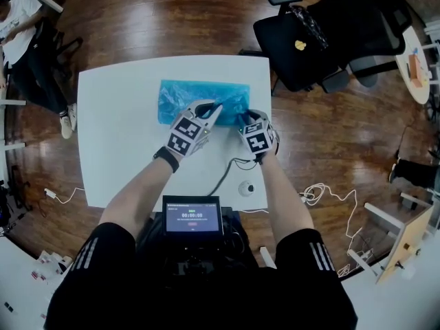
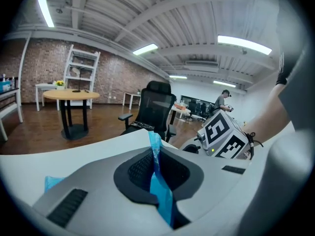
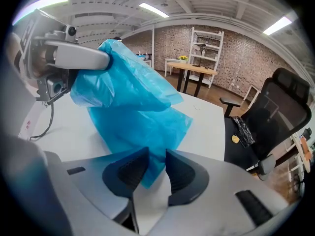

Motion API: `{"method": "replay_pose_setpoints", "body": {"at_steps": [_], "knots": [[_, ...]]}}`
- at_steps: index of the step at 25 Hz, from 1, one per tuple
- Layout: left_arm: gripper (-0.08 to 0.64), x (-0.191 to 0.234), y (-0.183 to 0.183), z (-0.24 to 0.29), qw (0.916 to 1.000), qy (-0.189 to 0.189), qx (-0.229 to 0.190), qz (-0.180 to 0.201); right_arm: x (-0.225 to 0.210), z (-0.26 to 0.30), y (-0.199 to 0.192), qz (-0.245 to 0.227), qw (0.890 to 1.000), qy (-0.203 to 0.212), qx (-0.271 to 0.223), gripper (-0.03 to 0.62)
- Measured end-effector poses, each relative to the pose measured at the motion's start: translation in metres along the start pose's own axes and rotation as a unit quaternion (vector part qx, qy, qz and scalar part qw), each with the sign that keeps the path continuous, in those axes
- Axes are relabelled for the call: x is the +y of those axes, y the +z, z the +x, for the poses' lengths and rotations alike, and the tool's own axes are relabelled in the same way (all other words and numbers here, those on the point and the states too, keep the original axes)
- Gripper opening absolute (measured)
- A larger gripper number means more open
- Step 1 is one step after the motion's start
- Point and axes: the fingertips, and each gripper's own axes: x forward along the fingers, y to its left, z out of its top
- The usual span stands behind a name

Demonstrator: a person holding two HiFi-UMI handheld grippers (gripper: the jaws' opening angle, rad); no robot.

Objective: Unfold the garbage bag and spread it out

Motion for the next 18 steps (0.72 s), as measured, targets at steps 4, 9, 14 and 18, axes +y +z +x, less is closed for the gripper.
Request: {"method": "replay_pose_setpoints", "body": {"at_steps": [4, 9, 14, 18], "knots": [[0.003, 0.015, 0.008, -0.022, 0.9993, 0.028, -0.02, -0.015, -0.001, 0.0, -0.001, -0.002, 1.0, -0.006, -0.003, 0.147], [0.003, 0.035, 0.021, -0.052, 0.9964, 0.066, -0.048, -0.022, 0.0, 0.0, -0.001, -0.016, 1.0, -0.012, -0.01, 0.147], [0.003, 0.06, 0.023, -0.082, 0.9919, 0.107, -0.064, -0.028, -0.002, 0.001, -0.002, -0.001, 1.0, -0.009, -0.01, 0.147], [0.003, 0.085, 0.015, -0.11, 0.9858, 0.143, -0.073, -0.05, 0.0, 0.002, -0.002, -0.002, 1.0, -0.01, -0.009, 0.147]]}}
